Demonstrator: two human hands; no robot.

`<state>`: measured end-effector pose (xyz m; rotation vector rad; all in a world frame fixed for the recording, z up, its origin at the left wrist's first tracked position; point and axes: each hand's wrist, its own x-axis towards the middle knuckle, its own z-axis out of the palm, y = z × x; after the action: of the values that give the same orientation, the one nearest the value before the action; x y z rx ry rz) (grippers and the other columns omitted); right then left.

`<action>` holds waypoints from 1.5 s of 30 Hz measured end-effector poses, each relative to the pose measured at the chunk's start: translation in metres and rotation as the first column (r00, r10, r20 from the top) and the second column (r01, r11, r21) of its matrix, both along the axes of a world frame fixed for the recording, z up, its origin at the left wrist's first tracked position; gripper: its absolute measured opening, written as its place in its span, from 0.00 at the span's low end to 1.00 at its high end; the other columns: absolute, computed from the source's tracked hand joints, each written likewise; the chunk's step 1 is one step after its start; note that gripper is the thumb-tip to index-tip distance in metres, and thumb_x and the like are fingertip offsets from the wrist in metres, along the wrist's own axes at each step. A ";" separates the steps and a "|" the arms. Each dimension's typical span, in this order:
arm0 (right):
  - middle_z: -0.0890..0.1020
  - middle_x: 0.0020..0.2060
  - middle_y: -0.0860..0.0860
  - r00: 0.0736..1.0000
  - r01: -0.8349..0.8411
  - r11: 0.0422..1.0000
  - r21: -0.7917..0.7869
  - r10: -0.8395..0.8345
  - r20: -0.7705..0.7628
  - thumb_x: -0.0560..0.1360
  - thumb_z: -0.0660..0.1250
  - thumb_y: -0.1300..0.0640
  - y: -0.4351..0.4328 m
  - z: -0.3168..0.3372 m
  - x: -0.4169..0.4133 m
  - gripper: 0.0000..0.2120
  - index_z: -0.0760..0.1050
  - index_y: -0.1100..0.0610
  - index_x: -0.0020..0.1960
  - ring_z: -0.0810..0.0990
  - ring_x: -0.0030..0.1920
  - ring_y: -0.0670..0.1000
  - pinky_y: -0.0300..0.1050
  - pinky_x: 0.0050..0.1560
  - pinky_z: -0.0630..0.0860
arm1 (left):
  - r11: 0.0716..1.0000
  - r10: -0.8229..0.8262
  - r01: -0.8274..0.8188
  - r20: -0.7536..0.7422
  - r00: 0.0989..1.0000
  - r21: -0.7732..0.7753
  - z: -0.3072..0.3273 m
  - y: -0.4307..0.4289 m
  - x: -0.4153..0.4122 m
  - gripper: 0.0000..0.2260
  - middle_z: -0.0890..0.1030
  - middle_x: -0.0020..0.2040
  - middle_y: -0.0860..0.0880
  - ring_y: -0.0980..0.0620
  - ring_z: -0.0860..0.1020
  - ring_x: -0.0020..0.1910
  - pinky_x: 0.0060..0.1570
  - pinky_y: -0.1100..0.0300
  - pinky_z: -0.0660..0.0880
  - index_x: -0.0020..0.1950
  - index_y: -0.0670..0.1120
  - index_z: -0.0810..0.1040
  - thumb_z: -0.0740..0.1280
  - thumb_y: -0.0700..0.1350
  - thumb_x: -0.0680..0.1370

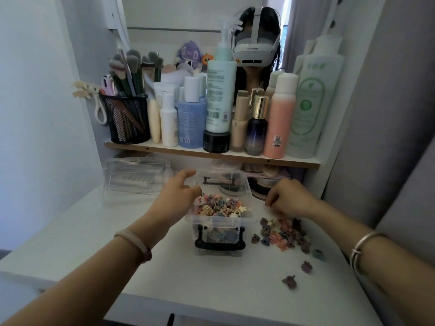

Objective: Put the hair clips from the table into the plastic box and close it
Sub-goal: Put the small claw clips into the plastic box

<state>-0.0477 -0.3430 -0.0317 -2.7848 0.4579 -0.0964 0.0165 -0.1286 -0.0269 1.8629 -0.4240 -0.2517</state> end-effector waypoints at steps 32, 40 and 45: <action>0.82 0.46 0.48 0.967 -0.086 0.996 0.030 0.076 0.242 0.73 0.69 0.57 0.009 0.013 -0.016 0.08 0.81 0.56 0.51 0.76 0.44 0.44 0.34 0.45 0.71 | 1.000 0.011 -0.011 0.000 1.000 0.008 -0.002 0.001 0.000 0.21 0.75 0.53 0.44 0.46 0.76 0.49 0.52 0.53 0.71 0.71 0.47 0.65 0.60 0.38 0.78; 0.80 0.36 0.43 0.903 -0.326 0.901 0.286 0.206 0.377 0.70 0.71 0.61 0.043 0.043 -0.018 0.07 0.81 0.57 0.48 0.77 0.38 0.40 0.28 0.42 0.72 | 1.000 0.000 0.000 0.001 1.000 0.021 0.000 0.003 -0.006 0.22 0.75 0.51 0.42 0.49 0.73 0.44 0.48 0.56 0.69 0.72 0.47 0.64 0.60 0.38 0.78; 0.80 0.48 0.45 0.915 -0.350 0.855 0.383 0.224 0.335 0.72 0.68 0.61 0.036 0.046 -0.022 0.14 0.76 0.53 0.58 0.78 0.50 0.41 0.30 0.53 0.73 | 0.999 0.003 -0.003 0.007 1.000 0.032 0.001 0.003 -0.008 0.22 0.75 0.48 0.45 0.42 0.76 0.49 0.49 0.56 0.69 0.72 0.47 0.63 0.59 0.39 0.78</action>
<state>-0.0697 -0.3067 0.0142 -2.3110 -0.0225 -0.2770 0.0084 -0.1258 -0.0254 1.8963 -0.4239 -0.2510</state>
